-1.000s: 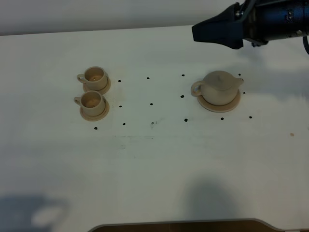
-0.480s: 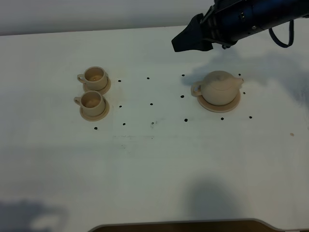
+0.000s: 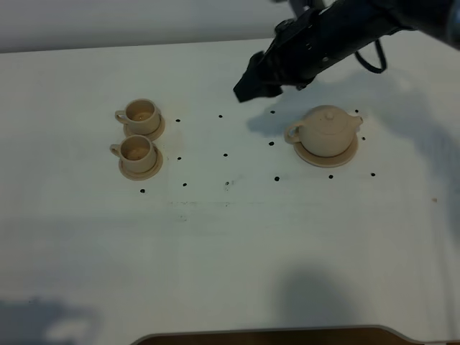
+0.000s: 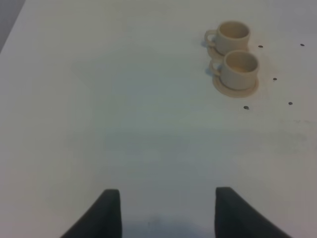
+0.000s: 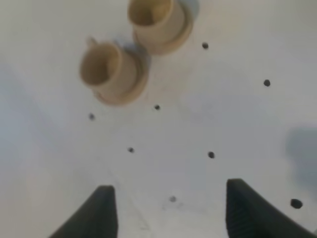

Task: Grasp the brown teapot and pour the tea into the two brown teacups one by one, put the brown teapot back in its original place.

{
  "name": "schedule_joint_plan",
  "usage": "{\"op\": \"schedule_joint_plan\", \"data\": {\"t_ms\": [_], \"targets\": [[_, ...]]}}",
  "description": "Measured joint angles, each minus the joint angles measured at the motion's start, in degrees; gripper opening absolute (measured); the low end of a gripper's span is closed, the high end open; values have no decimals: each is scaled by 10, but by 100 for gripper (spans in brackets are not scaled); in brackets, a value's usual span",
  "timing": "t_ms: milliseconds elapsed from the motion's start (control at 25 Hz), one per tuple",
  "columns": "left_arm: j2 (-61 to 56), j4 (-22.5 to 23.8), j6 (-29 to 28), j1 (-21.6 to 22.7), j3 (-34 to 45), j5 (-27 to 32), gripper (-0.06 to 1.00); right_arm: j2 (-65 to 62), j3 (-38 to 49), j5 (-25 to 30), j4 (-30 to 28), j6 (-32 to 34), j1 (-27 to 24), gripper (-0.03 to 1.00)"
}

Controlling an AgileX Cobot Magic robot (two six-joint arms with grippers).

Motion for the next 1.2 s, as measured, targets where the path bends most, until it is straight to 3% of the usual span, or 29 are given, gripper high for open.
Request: {"op": "schedule_joint_plan", "data": {"t_ms": [360,640,880,1200], "targets": [[-1,0,0,0,0,0,46,72,-78,9,-198,71,46,51],[-1,0,0,0,0,0,46,85,-78,-6,-284,74,46,58],[-1,0,0,0,0,0,46,123,-80,-15,-338,86,45,58],[-1,0,0,0,0,0,46,139,-80,-1,-346,106,45,58]]}}
